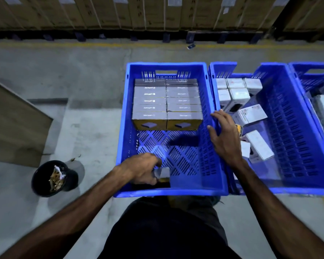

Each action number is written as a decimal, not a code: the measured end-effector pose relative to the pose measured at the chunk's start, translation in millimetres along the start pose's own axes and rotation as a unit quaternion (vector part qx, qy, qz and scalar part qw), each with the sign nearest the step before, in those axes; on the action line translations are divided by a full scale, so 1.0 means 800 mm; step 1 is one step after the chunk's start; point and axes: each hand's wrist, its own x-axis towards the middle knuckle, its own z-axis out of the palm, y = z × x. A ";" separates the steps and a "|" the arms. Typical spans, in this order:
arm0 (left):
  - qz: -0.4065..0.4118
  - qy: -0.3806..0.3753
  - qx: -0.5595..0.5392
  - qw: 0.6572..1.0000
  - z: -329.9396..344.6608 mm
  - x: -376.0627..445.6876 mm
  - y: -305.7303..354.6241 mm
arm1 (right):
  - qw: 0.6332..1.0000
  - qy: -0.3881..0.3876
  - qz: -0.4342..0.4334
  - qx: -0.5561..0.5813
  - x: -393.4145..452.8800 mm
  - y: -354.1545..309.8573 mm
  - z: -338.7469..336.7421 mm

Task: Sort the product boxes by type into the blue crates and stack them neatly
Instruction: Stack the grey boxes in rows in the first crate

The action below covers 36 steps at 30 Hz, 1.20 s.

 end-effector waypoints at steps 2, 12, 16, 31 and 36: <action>-0.011 0.024 0.024 0.999 -0.004 0.001 -0.004 | 1.000 0.000 0.002 -0.006 0.000 -0.001 -0.001; -0.001 0.219 0.057 0.974 -0.075 0.017 -0.025 | 1.000 0.000 0.004 -0.011 0.000 0.000 0.000; -0.013 0.276 0.128 0.953 -0.123 0.033 -0.040 | 1.000 0.003 -0.003 -0.005 0.001 0.002 0.000; -0.127 0.244 0.165 0.947 -0.106 0.077 -0.040 | 1.000 -0.001 0.003 0.003 0.001 0.007 0.003; -0.169 0.237 0.153 0.944 -0.096 0.082 -0.034 | 1.000 0.001 0.000 0.006 0.001 0.008 0.004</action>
